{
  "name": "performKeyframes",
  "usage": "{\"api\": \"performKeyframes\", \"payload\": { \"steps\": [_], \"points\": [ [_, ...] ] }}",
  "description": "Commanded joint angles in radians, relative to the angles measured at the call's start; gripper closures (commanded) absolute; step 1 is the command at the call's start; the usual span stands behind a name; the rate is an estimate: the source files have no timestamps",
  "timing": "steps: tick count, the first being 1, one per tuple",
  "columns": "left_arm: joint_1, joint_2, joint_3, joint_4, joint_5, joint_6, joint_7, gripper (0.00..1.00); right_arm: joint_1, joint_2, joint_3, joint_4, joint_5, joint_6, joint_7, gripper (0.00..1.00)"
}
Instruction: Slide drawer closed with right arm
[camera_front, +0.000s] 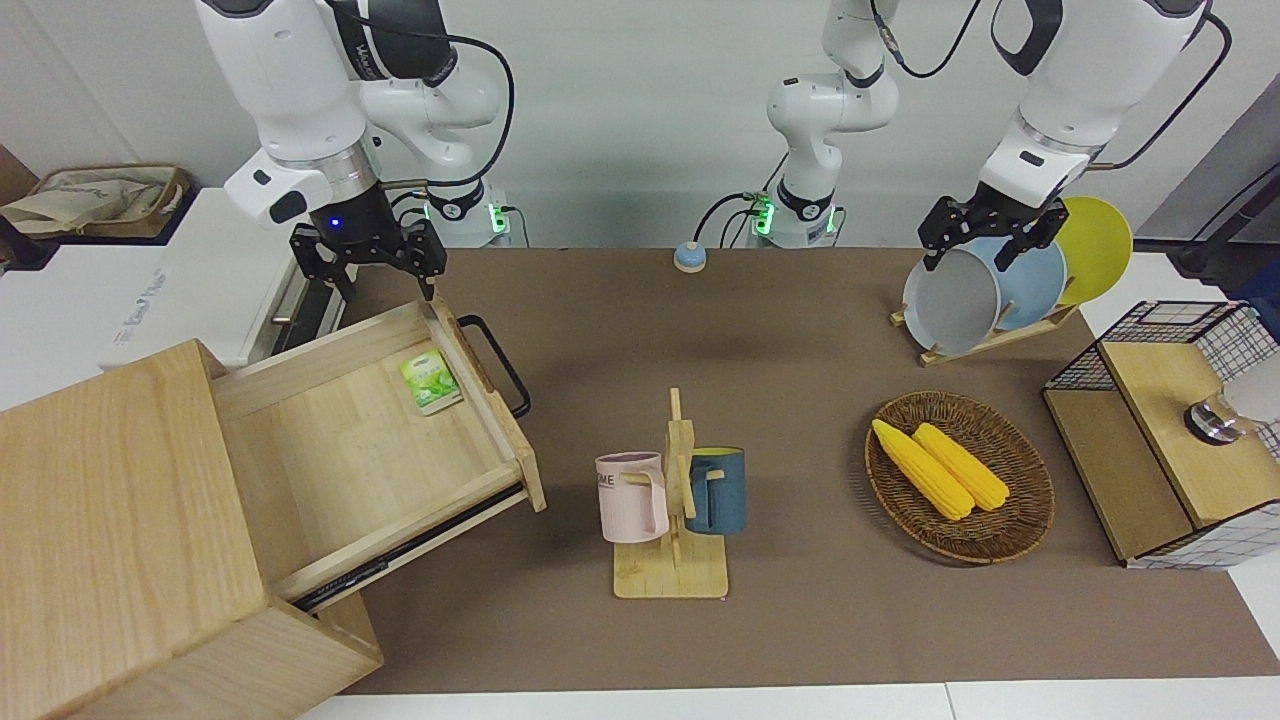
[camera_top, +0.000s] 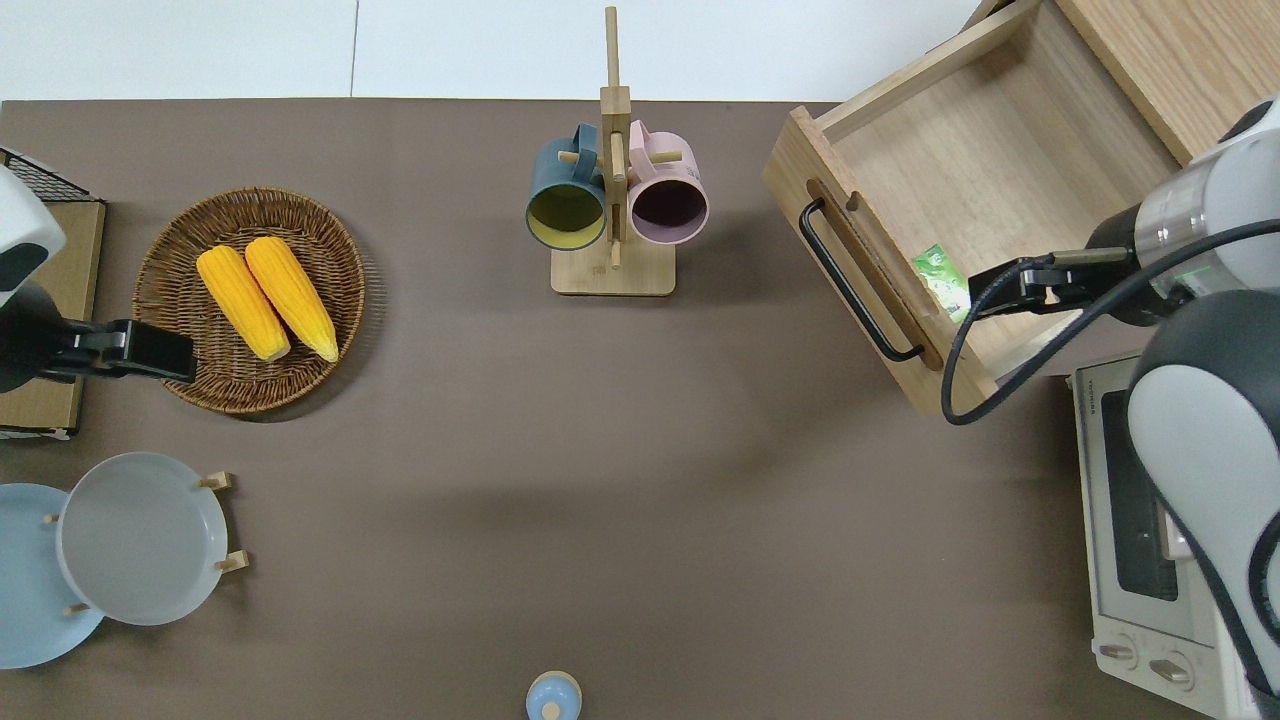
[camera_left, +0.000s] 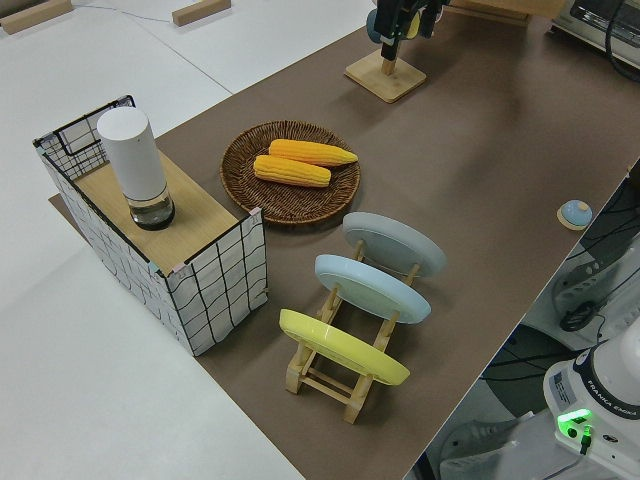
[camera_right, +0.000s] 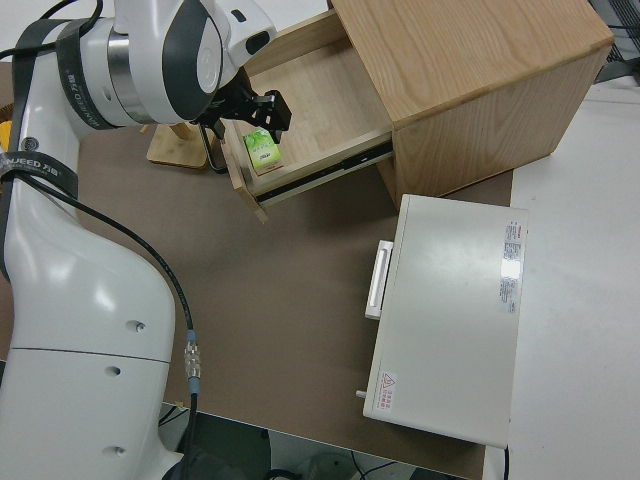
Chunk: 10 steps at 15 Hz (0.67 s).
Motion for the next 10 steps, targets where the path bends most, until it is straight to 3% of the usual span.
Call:
{"api": "performKeyframes", "payload": {
  "steps": [1,10],
  "points": [
    [0.004,0.011,-0.006,0.024,0.017,-0.020,0.010,0.01,-0.013,-0.014,0.003,-0.005,0.015,-0.010,-0.015,0.017],
    [0.004,0.011,-0.006,0.026,0.017,-0.020,0.010,0.01,-0.037,-0.014,0.003,-0.004,0.007,-0.010,-0.022,0.017]
  ]
}}
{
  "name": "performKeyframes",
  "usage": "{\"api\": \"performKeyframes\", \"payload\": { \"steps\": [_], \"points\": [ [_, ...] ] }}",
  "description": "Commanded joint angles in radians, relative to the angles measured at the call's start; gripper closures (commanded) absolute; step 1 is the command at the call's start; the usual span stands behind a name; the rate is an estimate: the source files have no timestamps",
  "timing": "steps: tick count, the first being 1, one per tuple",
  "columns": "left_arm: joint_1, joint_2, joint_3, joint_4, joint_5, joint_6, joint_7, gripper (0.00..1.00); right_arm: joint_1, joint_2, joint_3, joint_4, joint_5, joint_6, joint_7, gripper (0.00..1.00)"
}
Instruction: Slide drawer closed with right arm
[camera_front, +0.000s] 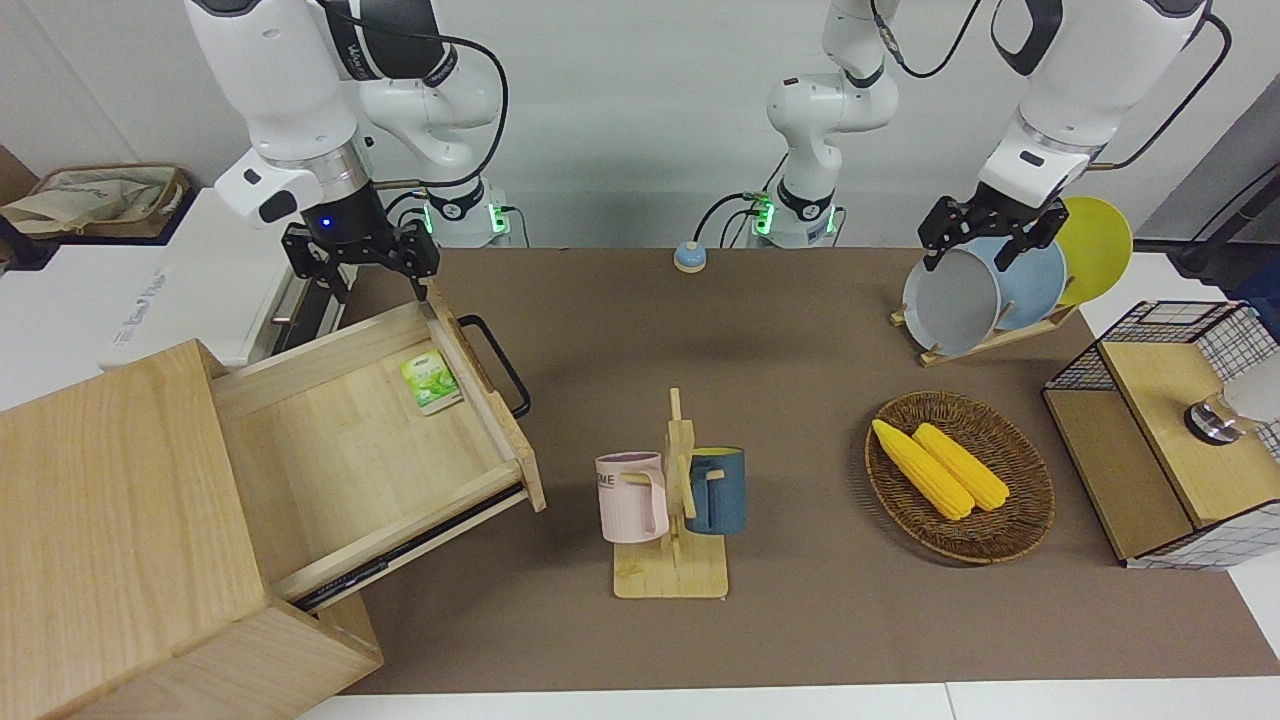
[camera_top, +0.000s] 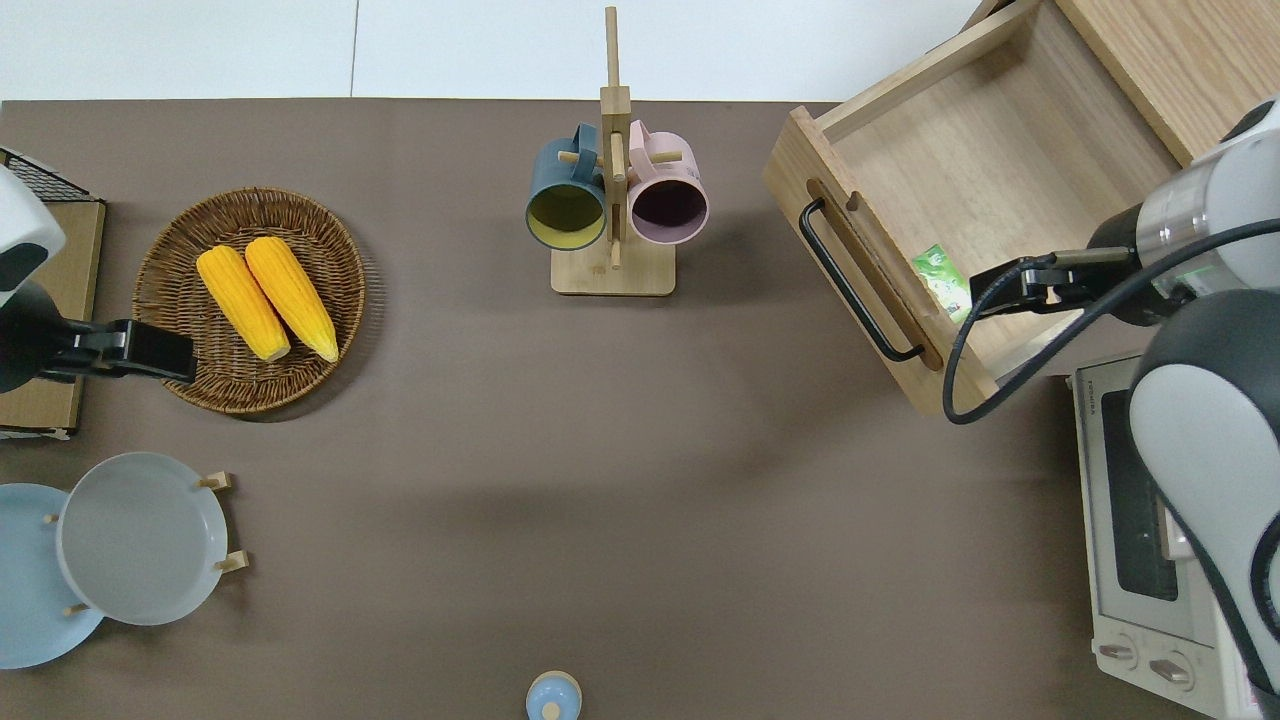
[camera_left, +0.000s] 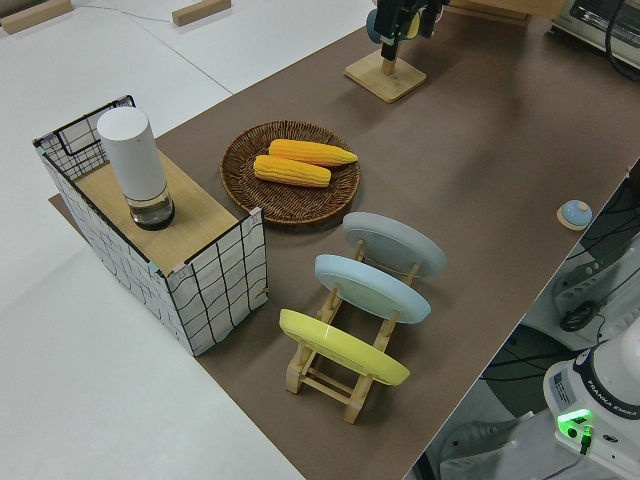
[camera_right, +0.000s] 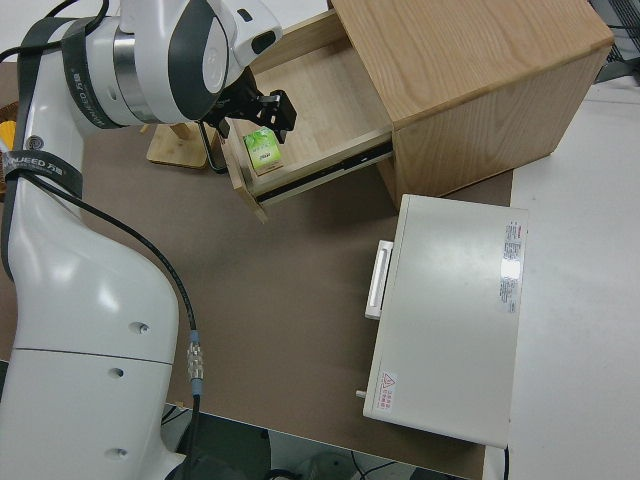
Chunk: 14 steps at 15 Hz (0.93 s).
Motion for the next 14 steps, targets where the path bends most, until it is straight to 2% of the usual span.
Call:
{"api": "performKeyframes", "payload": {
  "steps": [1,4,7,11,14],
  "points": [
    [0.004,0.011,-0.006,0.024,0.017,-0.020,0.010,0.01,-0.029,-0.013,0.013,-0.005,0.006,-0.010,-0.022,0.017],
    [0.004,0.011,-0.006,0.026,0.017,-0.020,0.010,0.01,-0.019,-0.013,0.013,0.015,0.000,-0.010,-0.021,0.017],
    [0.004,0.011,-0.006,0.026,0.017,-0.020,0.010,0.01,0.010,-0.022,0.026,0.015,-0.095,-0.012,-0.013,0.019],
    [0.004,0.011,-0.006,0.026,0.017,-0.020,0.010,0.01,0.078,-0.030,0.027,0.023,-0.156,-0.023,0.013,0.019],
    [0.004,0.011,-0.006,0.026,0.017,-0.020,0.010,0.01,0.144,-0.031,0.027,0.029,-0.216,-0.027,0.074,0.019]
  ]
}}
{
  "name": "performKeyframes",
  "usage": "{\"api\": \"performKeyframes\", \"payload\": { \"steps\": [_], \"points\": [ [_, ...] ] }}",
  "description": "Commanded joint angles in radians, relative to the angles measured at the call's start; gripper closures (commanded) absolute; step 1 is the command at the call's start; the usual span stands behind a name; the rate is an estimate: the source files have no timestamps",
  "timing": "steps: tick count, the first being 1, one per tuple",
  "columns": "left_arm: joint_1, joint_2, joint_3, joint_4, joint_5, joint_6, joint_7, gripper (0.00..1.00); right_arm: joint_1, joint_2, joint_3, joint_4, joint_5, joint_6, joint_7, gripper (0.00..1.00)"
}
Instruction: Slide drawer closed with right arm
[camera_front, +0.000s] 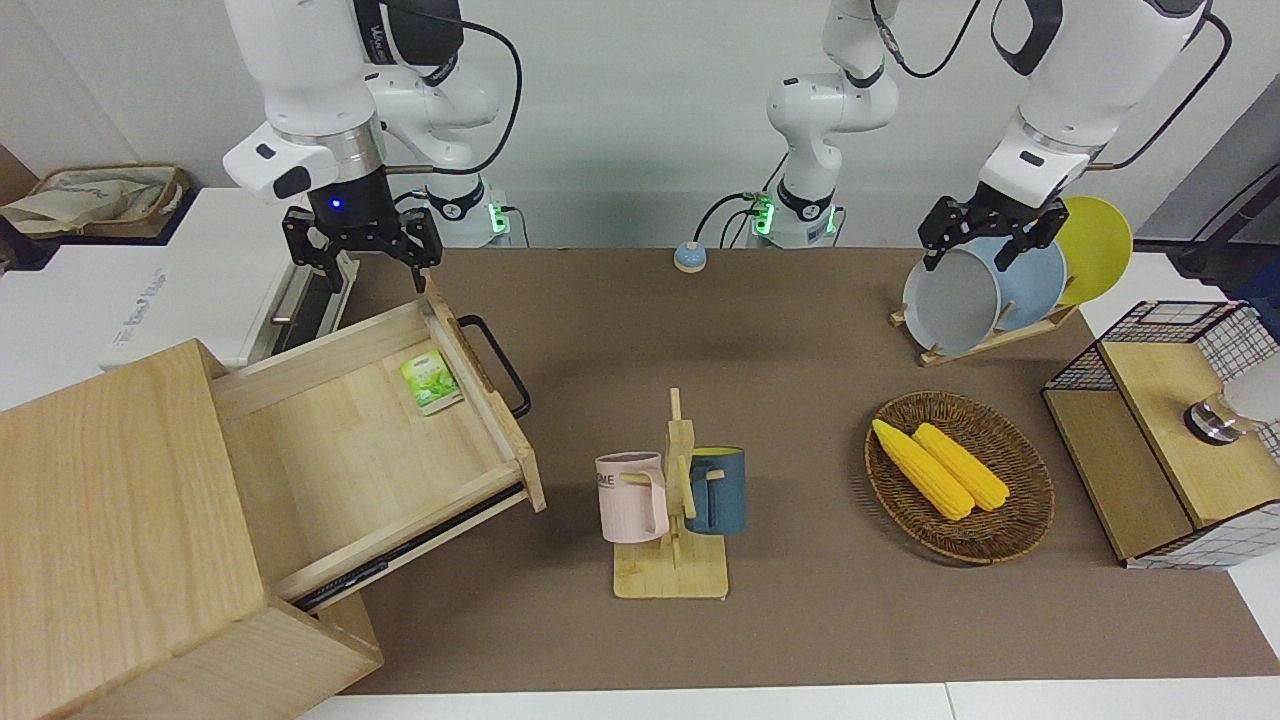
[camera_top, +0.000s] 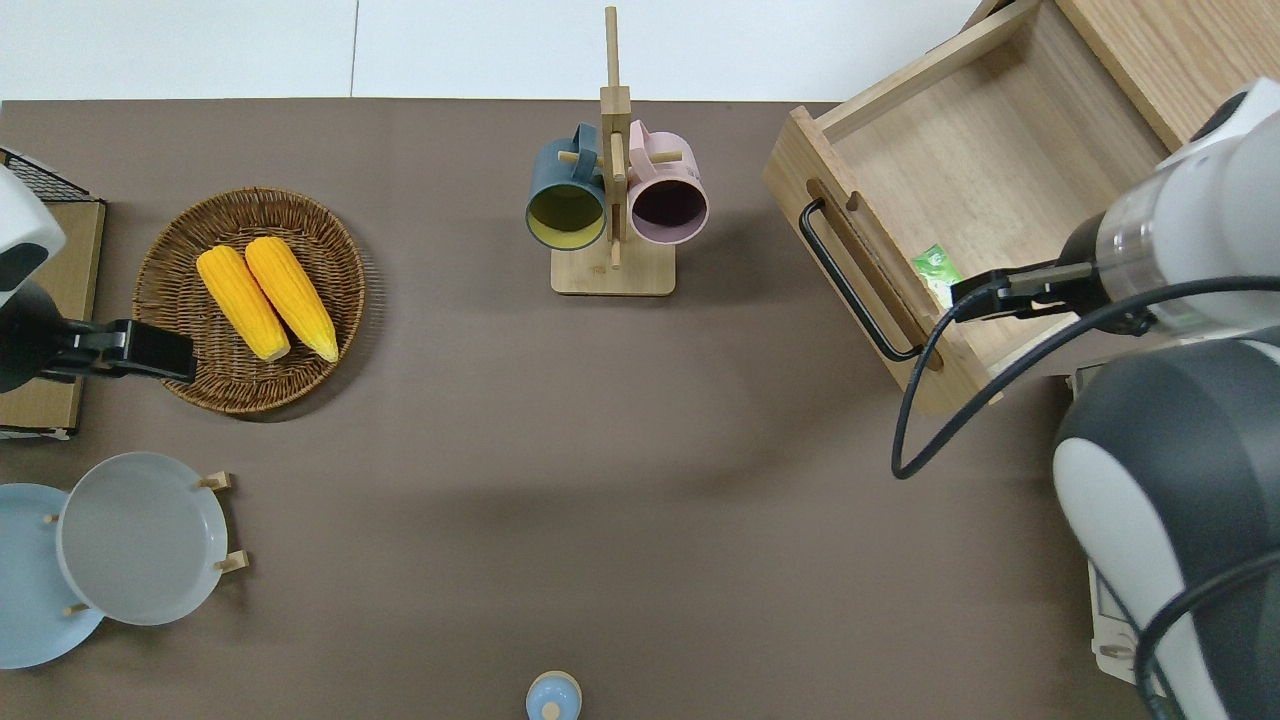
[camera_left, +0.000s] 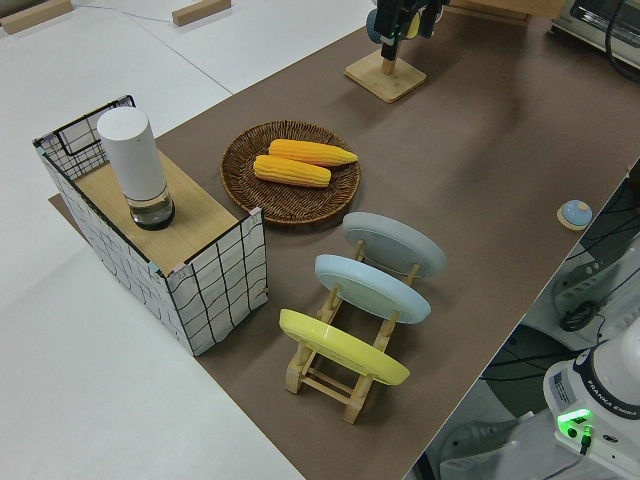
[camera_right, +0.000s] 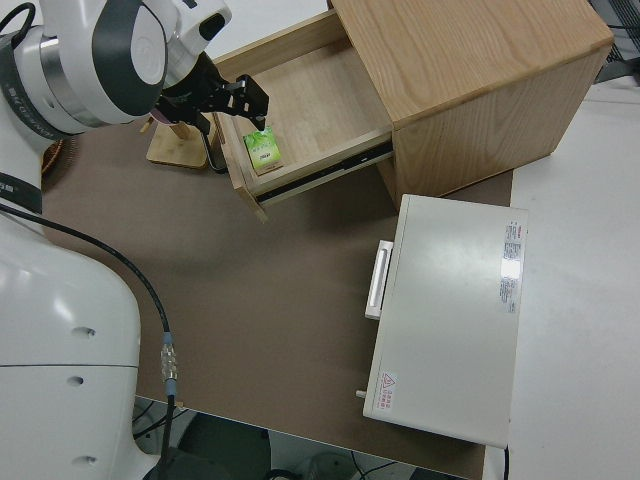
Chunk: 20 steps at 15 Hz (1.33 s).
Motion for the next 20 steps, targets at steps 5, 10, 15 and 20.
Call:
{"api": "performKeyframes", "payload": {
  "steps": [5,10,15,20],
  "points": [
    [0.004,0.011,-0.006,0.024,0.017,-0.020,0.010,0.01,0.168,-0.011,0.005,0.005,-0.194,-0.035,0.144,0.019],
    [0.004,0.011,-0.006,0.026,0.017,-0.020,0.010,0.01,0.153,-0.016,0.005,0.007,-0.188,-0.037,0.133,0.019],
    [0.004,0.011,-0.006,0.026,0.017,-0.020,0.010,0.01,0.049,-0.037,-0.038,0.007,0.013,-0.037,0.029,0.019],
    [0.004,0.011,-0.006,0.026,0.017,-0.020,0.010,0.01,0.042,-0.039,-0.081,0.005,0.093,-0.037,-0.013,0.330]
  ]
}}
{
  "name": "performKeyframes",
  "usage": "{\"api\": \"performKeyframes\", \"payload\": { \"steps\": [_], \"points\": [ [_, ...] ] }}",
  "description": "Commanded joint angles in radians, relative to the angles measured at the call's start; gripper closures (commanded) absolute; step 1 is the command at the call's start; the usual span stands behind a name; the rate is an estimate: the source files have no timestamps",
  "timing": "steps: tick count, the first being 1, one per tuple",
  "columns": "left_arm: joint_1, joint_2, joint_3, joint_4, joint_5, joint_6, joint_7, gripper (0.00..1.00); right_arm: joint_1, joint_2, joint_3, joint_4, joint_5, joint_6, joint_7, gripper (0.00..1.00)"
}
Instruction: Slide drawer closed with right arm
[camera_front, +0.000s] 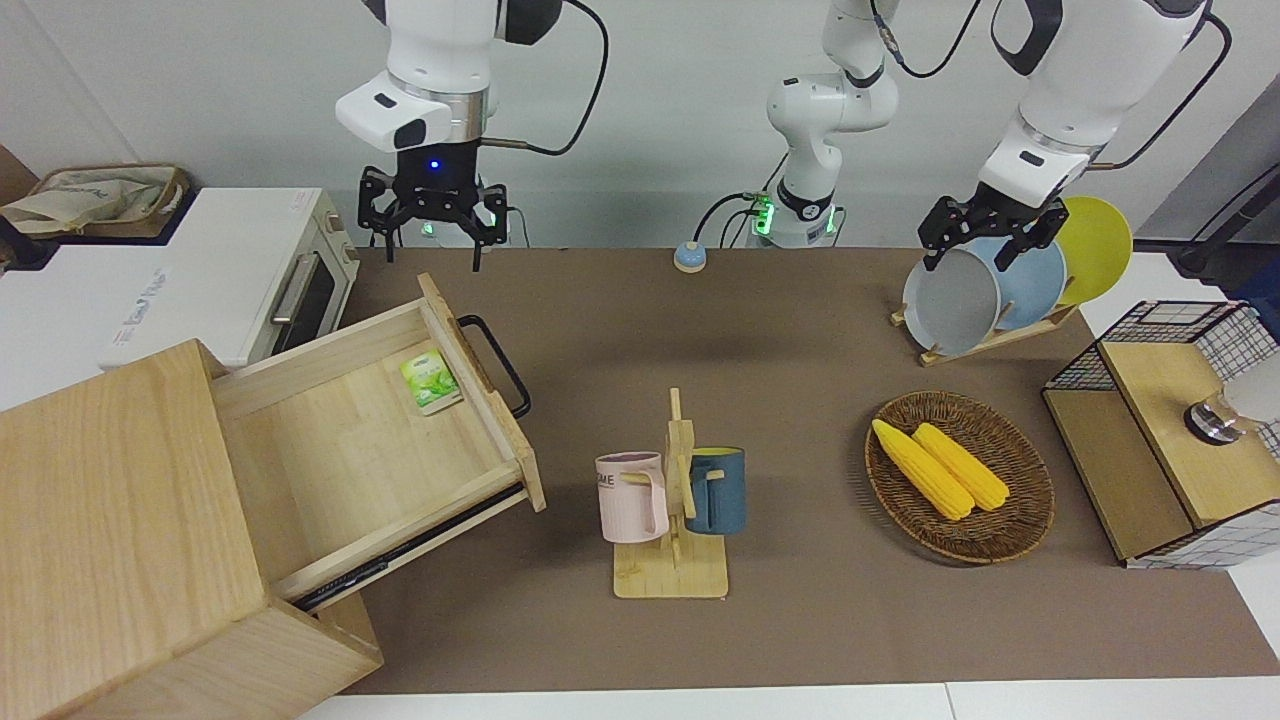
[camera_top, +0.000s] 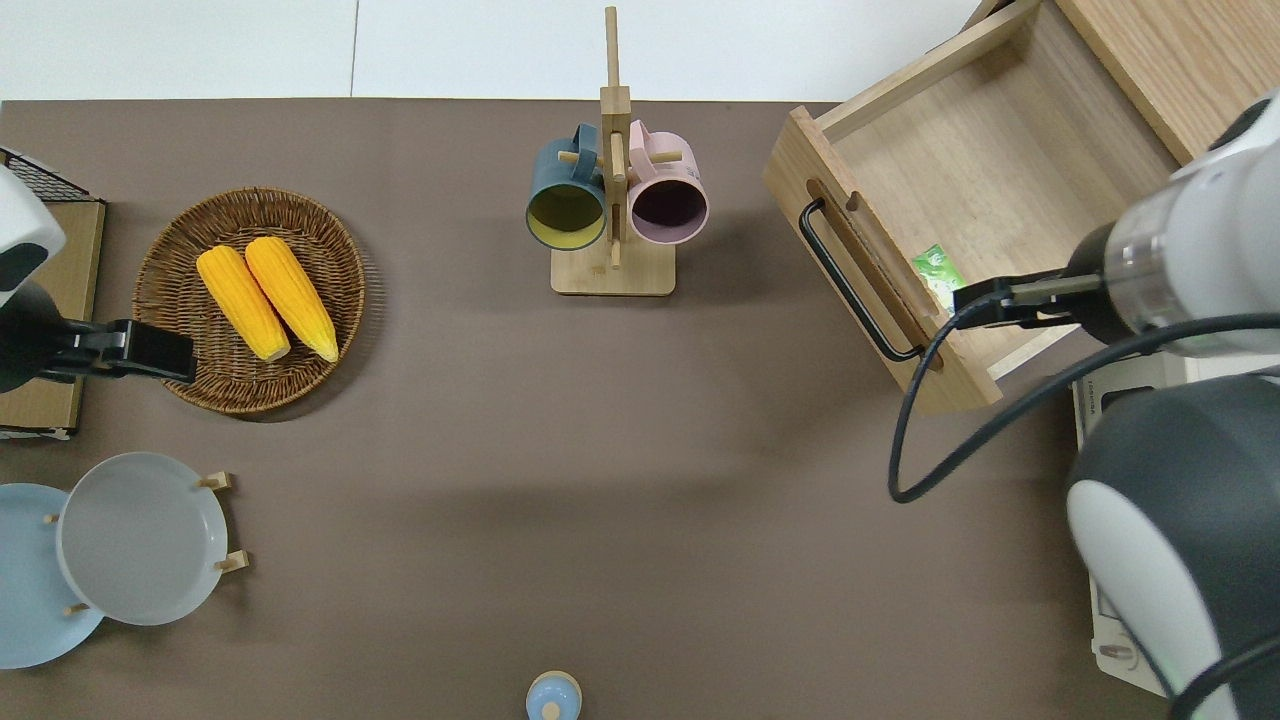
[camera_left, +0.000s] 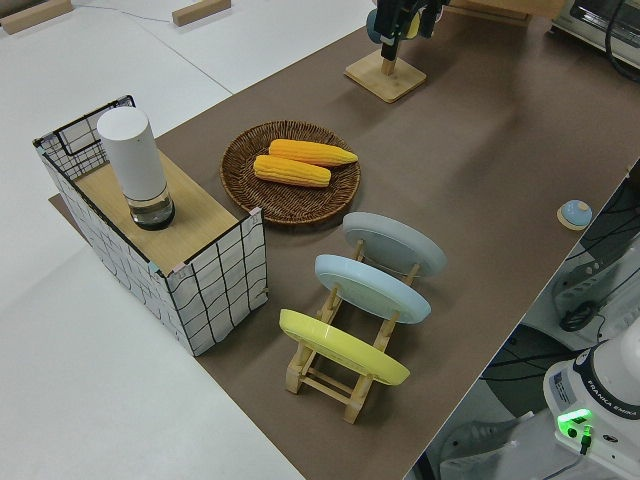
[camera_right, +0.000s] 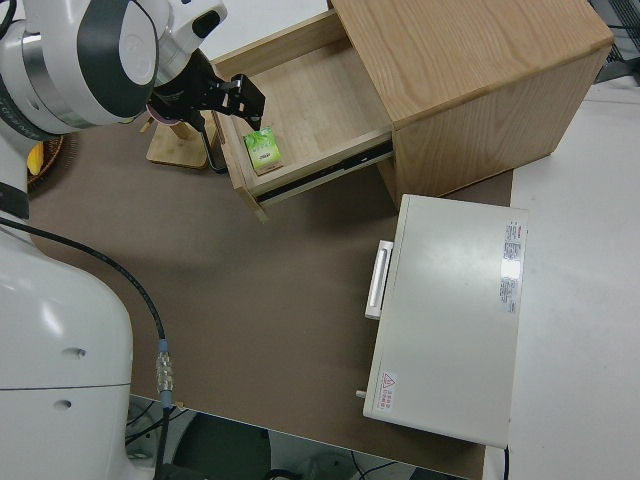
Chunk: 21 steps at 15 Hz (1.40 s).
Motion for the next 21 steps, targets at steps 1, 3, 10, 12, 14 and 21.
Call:
{"api": "performKeyframes", "payload": {
  "steps": [1,3,10,12,14,21],
  "points": [
    [0.004,0.011,-0.006,0.026,0.017,-0.020,0.010,0.01,-0.005,-0.009,0.005,-0.003,0.045,-0.014,-0.024,0.592],
    [0.004,0.011,-0.006,0.024,0.017,-0.020,0.010,0.01,-0.006,-0.009,0.004,-0.003,0.071,-0.016,-0.023,0.941],
    [0.004,0.011,-0.006,0.026,0.017,-0.020,0.010,0.01,-0.008,-0.009,0.004,-0.003,0.072,-0.024,-0.023,1.000],
    [0.004,0.011,-0.006,0.024,0.017,-0.020,0.010,0.01,-0.006,-0.011,0.004,-0.001,0.068,-0.022,-0.012,1.000],
    [0.004,0.011,-0.006,0.026,0.017,-0.020,0.010,0.01,0.004,-0.011,0.002,0.001,0.068,-0.013,0.023,1.000],
    [0.004,0.011,-0.006,0.026,0.017,-0.020,0.010,0.01,0.110,0.002,0.024,0.030,0.067,0.067,0.362,1.000]
  ]
}}
